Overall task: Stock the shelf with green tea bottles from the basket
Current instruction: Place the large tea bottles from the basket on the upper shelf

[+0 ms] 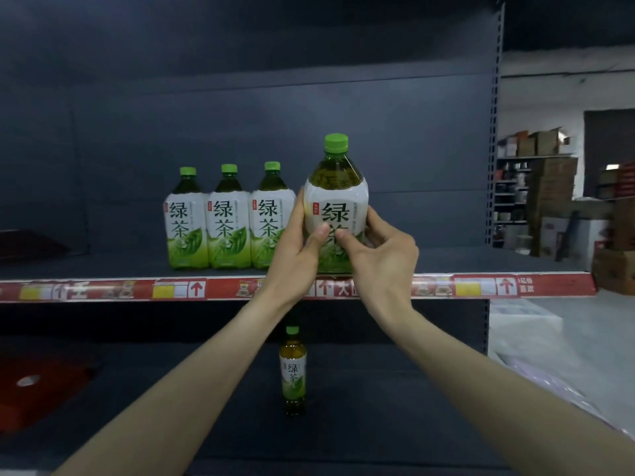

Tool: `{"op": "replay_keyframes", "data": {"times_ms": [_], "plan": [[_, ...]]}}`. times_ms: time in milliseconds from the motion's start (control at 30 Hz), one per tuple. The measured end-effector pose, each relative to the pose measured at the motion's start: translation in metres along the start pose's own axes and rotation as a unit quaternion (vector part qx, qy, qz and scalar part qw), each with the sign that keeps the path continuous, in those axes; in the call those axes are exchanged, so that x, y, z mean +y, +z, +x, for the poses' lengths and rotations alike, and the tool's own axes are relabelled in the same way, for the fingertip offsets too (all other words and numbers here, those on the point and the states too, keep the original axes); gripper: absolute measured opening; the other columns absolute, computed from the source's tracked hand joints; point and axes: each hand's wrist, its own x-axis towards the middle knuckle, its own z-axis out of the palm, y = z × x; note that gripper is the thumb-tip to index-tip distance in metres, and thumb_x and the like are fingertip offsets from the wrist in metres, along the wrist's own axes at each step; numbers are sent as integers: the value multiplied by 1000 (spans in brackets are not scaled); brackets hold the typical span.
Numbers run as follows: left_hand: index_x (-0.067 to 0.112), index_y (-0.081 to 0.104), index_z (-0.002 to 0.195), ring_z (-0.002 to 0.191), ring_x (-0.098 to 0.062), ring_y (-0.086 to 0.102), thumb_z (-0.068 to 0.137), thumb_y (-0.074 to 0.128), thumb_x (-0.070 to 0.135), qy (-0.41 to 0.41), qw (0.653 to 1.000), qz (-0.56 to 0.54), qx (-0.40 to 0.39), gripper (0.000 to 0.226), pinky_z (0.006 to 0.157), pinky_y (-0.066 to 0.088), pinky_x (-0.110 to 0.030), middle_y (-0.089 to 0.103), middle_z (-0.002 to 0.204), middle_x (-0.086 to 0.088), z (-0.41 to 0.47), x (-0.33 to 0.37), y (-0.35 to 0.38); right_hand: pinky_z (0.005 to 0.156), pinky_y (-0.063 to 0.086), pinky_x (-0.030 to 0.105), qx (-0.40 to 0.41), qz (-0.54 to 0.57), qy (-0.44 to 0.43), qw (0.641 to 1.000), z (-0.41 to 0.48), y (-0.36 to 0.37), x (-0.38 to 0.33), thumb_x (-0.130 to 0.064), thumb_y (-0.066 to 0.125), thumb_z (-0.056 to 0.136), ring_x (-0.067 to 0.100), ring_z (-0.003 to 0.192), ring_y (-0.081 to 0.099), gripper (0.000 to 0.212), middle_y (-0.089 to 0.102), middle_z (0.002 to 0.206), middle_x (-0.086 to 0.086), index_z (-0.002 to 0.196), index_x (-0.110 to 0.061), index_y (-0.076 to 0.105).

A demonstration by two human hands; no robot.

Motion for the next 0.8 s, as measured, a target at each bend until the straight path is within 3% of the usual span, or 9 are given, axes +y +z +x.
{"op": "replay_keyframes", "data": {"times_ms": [133, 233, 400, 567, 700, 800], "plan": [[33, 25, 163, 147, -15, 45, 105, 52, 26, -25, 1000, 10, 5, 64, 121, 38, -52, 49, 158, 3, 13, -23, 4, 82, 65, 32, -16, -58, 13, 998, 19, 8, 19, -22, 80, 90, 1, 92, 75, 39, 79, 104, -13, 128, -24, 73], [31, 27, 163, 144, -12, 49, 108, 52, 28, -46, 999, 27, 1, 60, 121, 39, -49, 54, 154, 5, 19, -34, 4, 77, 66, 31, -22, -94, 16, 995, 27, 8, 24, -24, 81, 90, 1, 86, 76, 36, 79, 98, -14, 126, -25, 74], [31, 28, 162, 138, -10, 52, 108, 54, 27, -69, 993, 96, -18, 61, 120, 40, -44, 57, 150, 8, 26, -30, 4, 81, 65, 33, -27, -139, 20, 990, 36, 7, 27, -33, 79, 91, 2, 86, 74, 36, 78, 99, -16, 126, -27, 74], [27, 23, 164, 146, -19, 41, 101, 64, 21, -91, 968, 229, -36, 75, 123, 33, -44, 45, 157, 0, 18, -36, 7, 88, 63, 40, -28, -179, 28, 983, 39, 5, 25, -38, 77, 91, 11, 92, 74, 38, 79, 107, -10, 128, -27, 73], [26, 41, 155, 125, -20, 55, 95, 71, 22, -82, 957, 277, -12, 67, 111, 46, -41, 52, 135, -1, 1, -28, 3, 94, 60, 42, -45, -207, 31, 977, 39, 0, 23, -31, 77, 92, 17, 101, 74, 38, 78, 113, -5, 129, -24, 72], [27, 43, 154, 118, -16, 55, 95, 68, 23, -66, 956, 284, -24, 65, 105, 49, -38, 48, 130, 2, -16, -21, 2, 96, 58, 44, -78, -253, 12, 964, 34, -1, 25, -26, 75, 92, 22, 104, 73, 36, 78, 112, -4, 128, -23, 70]]}}
